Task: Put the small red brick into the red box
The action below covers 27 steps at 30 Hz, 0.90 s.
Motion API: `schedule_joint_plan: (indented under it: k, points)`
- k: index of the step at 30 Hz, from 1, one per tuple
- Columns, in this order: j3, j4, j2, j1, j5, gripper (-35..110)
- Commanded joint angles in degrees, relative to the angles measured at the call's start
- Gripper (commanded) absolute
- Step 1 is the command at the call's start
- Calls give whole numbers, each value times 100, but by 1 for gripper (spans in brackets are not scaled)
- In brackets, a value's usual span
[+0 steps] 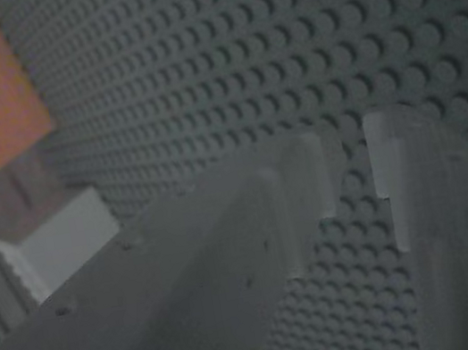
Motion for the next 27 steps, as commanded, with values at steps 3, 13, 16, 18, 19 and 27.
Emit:
schedule_joint_plan:
  k: [3, 13, 16, 18, 19, 27]
  points:
    - [0, 158, 70, -123, 105, 0]
    - [0, 158, 70, -132, 88, 0]
    - [9, 105, 70, -167, 308, 0]
    - [35, -79, 70, -167, 237, 0]
    - [18, -167, 70, -167, 211, 0]
    - [-1661, -791, -1389, -396, -53, 0]
